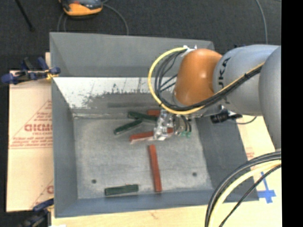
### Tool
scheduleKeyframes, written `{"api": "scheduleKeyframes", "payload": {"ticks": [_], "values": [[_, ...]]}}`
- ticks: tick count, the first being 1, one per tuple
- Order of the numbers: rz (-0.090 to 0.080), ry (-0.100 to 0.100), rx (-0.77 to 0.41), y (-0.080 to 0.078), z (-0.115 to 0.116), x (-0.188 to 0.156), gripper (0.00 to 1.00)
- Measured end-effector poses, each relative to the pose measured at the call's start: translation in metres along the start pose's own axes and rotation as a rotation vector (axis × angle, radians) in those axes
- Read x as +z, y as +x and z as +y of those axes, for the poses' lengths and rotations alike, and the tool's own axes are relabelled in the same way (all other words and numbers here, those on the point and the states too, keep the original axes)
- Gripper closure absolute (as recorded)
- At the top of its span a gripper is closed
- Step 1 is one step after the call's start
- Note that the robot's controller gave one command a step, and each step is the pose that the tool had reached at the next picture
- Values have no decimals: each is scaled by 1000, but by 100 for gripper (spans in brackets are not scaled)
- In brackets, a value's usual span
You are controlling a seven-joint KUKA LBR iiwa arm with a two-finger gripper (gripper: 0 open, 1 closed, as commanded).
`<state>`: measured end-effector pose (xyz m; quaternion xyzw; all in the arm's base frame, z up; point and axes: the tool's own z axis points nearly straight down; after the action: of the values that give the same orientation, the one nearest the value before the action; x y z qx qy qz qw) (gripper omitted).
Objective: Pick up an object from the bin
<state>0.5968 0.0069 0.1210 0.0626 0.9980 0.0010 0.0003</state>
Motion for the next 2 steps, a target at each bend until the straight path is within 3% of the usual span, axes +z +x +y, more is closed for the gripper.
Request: {"api": "scheduleKeyframes", "payload": {"ticks": [1, 2], "values": [[-5, 0, 68, 0, 29, -57, 0], [-3, 1, 69, 0, 28, -57, 0]]}}
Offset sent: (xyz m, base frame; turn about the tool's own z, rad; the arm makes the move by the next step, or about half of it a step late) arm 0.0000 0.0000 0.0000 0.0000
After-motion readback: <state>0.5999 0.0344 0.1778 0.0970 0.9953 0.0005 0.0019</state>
